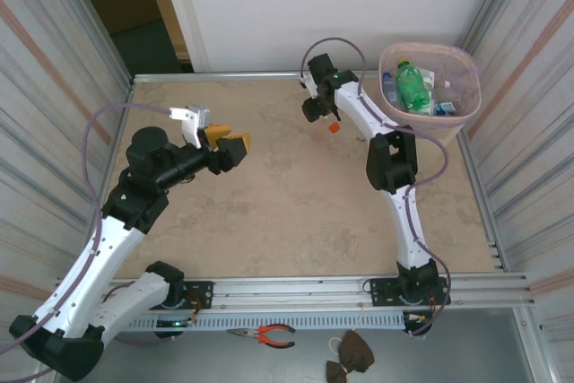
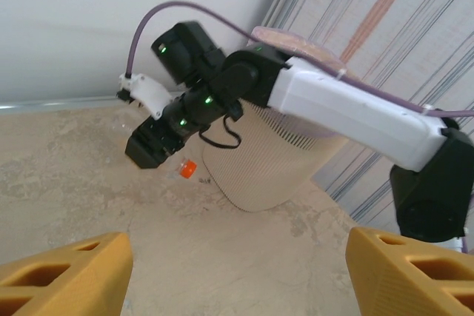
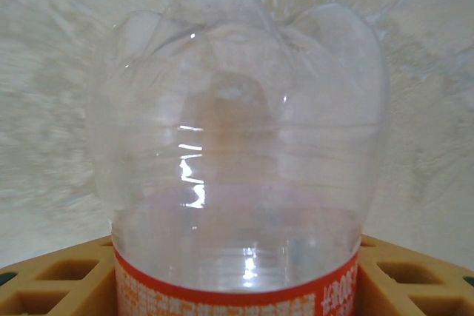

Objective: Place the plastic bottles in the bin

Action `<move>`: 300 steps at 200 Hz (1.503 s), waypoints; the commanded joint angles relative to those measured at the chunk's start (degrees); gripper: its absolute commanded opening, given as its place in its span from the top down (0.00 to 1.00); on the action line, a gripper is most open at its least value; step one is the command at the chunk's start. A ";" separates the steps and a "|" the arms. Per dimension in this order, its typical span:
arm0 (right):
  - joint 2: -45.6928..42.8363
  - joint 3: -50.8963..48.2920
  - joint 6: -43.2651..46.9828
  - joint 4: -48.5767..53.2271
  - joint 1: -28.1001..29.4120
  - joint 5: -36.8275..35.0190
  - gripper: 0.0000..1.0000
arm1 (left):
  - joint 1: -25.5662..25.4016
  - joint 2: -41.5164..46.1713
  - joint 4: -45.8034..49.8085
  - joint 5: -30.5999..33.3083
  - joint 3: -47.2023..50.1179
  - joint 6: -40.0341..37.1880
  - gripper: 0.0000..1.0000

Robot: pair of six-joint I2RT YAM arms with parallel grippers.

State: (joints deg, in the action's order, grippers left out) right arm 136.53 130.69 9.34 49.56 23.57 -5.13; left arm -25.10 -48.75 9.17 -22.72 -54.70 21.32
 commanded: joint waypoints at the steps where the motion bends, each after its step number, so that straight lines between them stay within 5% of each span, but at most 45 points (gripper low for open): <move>1: -7.76 0.08 -2.98 2.75 0.20 2.93 0.39 | 0.32 1.20 -1.35 -0.35 -0.24 0.63 0.24; 83: -24.90 0.44 -10.22 5.51 -4.88 11.41 0.40 | 0.32 1.29 -3.19 -0.70 0.82 1.10 0.24; 174: -38.14 -0.52 -16.20 10.27 -23.21 17.94 0.39 | 0.32 -0.78 -7.24 -1.71 2.12 1.96 0.24; 222: -40.04 -3.71 -16.36 13.94 -32.87 15.06 0.39 | 0.41 -2.56 -9.28 -3.12 2.44 2.50 0.24; 300: -32.46 -3.24 -14.17 14.90 -36.57 9.57 0.36 | 1.58 -3.37 -10.91 -4.31 3.79 2.74 0.24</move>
State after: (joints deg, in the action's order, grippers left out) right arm 101.47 125.78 -5.74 63.33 -12.43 8.05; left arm -24.34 -52.36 1.15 -25.69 -51.62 23.29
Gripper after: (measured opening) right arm 0.626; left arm 0.764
